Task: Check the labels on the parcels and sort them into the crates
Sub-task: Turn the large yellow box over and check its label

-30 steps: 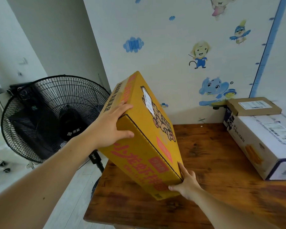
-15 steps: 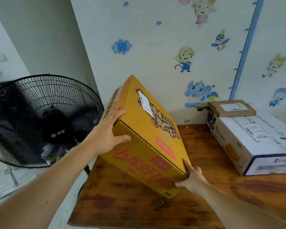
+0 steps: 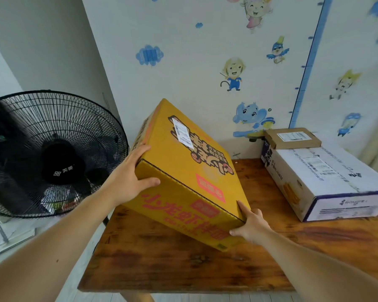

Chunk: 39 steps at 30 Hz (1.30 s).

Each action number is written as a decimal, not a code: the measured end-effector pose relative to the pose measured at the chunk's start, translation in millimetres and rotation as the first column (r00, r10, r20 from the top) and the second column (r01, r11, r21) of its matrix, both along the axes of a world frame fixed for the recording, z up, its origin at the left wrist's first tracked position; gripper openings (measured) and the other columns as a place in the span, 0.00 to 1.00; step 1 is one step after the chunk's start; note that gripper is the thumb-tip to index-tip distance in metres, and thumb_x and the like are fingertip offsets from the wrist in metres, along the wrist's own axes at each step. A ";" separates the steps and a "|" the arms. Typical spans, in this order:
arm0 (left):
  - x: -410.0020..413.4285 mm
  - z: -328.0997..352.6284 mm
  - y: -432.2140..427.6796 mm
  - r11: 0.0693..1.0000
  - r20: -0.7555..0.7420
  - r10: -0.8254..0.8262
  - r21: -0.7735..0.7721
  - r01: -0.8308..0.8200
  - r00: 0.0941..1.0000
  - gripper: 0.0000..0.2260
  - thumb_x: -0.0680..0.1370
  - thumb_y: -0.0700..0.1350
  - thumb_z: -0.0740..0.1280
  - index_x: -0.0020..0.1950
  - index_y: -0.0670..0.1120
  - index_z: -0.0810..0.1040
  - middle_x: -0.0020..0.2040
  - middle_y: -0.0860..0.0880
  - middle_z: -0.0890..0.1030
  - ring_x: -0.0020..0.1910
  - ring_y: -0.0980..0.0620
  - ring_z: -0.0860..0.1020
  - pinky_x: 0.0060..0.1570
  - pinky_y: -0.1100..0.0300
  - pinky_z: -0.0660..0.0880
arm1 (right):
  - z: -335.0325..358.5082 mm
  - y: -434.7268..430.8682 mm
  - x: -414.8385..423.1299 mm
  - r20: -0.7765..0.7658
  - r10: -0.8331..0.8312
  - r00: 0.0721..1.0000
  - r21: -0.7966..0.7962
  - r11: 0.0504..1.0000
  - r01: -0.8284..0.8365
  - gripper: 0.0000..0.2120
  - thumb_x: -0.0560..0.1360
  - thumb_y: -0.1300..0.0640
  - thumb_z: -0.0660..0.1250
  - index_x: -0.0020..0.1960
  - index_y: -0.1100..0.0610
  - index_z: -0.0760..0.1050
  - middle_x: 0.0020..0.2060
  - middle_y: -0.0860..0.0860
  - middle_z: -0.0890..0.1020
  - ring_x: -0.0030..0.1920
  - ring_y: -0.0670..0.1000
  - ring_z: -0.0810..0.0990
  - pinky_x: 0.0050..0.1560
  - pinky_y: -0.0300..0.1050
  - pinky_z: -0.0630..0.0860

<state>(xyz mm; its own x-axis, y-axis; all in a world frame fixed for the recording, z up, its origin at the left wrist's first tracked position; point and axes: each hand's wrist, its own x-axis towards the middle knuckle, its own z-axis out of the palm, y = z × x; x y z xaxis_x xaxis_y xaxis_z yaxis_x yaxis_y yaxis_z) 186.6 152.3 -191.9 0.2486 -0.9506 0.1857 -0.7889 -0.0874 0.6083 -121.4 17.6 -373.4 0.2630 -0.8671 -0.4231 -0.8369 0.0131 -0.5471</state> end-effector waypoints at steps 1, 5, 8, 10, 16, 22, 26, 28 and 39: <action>-0.8 -1.9 1.3 1.000 -0.001 0.004 -0.001 -0.004 1.000 0.40 0.68 0.56 0.75 0.73 0.68 0.55 0.77 0.58 0.61 0.69 0.45 0.71 0.67 0.44 0.71 | 0.7 0.3 -1.5 -0.005 0.001 1.000 -0.001 1.000 -0.001 0.51 0.69 0.45 0.77 0.78 0.34 0.44 0.68 0.51 0.58 0.55 0.60 0.74 0.51 0.50 0.80; -4.7 -8.1 7.4 1.000 -0.039 0.007 0.002 -0.007 0.999 0.36 0.65 0.60 0.74 0.63 0.79 0.54 0.76 0.59 0.62 0.65 0.41 0.75 0.63 0.43 0.73 | 4.7 -1.4 -8.9 -0.028 0.006 1.000 -0.003 1.000 -0.006 0.51 0.69 0.44 0.77 0.78 0.33 0.45 0.68 0.51 0.58 0.56 0.60 0.73 0.51 0.50 0.80; -6.8 -13.5 8.9 1.000 -0.091 0.008 0.010 -0.007 0.996 0.36 0.62 0.63 0.72 0.59 0.83 0.53 0.76 0.59 0.63 0.65 0.44 0.74 0.63 0.42 0.74 | 6.7 -3.0 -16.2 -0.031 0.000 1.000 -0.008 1.000 -0.001 0.50 0.69 0.44 0.77 0.78 0.34 0.45 0.68 0.50 0.58 0.56 0.59 0.72 0.51 0.49 0.80; -9.5 -17.6 9.0 0.999 -0.110 0.034 0.029 -0.031 0.993 0.36 0.61 0.63 0.73 0.58 0.84 0.52 0.75 0.54 0.66 0.62 0.35 0.75 0.61 0.40 0.75 | 8.8 -3.3 -22.0 -0.041 -0.005 0.999 -0.016 1.000 0.005 0.50 0.69 0.43 0.77 0.78 0.34 0.46 0.68 0.50 0.59 0.58 0.59 0.71 0.52 0.49 0.79; -8.8 -32.1 7.3 0.991 -0.095 0.113 0.082 -0.106 0.989 0.42 0.64 0.59 0.76 0.73 0.65 0.57 0.67 0.50 0.74 0.56 0.43 0.78 0.55 0.44 0.77 | 17.0 -1.8 -34.2 -0.061 -0.008 0.998 -0.051 0.999 0.005 0.48 0.70 0.43 0.75 0.79 0.36 0.47 0.71 0.51 0.58 0.66 0.61 0.64 0.56 0.50 0.75; -6.3 -58.3 11.5 0.977 -0.049 0.152 0.158 -0.143 0.987 0.44 0.68 0.54 0.78 0.77 0.60 0.55 0.70 0.51 0.72 0.56 0.41 0.78 0.54 0.47 0.77 | 25.2 0.0 -40.7 -0.168 -0.003 0.986 -0.106 0.994 -0.015 0.49 0.70 0.40 0.74 0.79 0.36 0.45 0.74 0.51 0.55 0.71 0.61 0.60 0.64 0.55 0.74; -1.8 -77.0 11.7 0.961 0.021 0.155 0.228 -0.155 0.988 0.47 0.68 0.56 0.78 0.79 0.60 0.51 0.78 0.52 0.61 0.61 0.38 0.77 0.55 0.47 0.76 | 28.0 2.5 -43.2 -0.252 0.004 0.968 -0.150 0.988 -0.044 0.48 0.70 0.38 0.73 0.78 0.35 0.44 0.75 0.52 0.55 0.72 0.61 0.60 0.65 0.56 0.71; 1.7 -86.9 11.5 0.943 0.051 0.164 0.284 -0.172 0.985 0.48 0.69 0.56 0.77 0.80 0.58 0.50 0.78 0.49 0.63 0.61 0.36 0.76 0.56 0.45 0.76 | 28.0 4.1 -42.8 -0.288 0.006 0.958 -0.172 0.983 -0.058 0.48 0.70 0.37 0.72 0.78 0.35 0.43 0.76 0.52 0.54 0.72 0.61 0.60 0.67 0.57 0.70; -1.3 -137.5 4.9 0.880 0.072 0.141 0.448 -0.158 0.987 0.50 0.73 0.56 0.74 0.80 0.53 0.39 0.81 0.48 0.49 0.77 0.44 0.59 0.71 0.51 0.65 | 28.5 3.8 -45.6 -0.394 0.028 0.919 -0.194 0.975 -0.112 0.46 0.72 0.37 0.70 0.79 0.36 0.43 0.77 0.52 0.51 0.74 0.61 0.56 0.70 0.59 0.66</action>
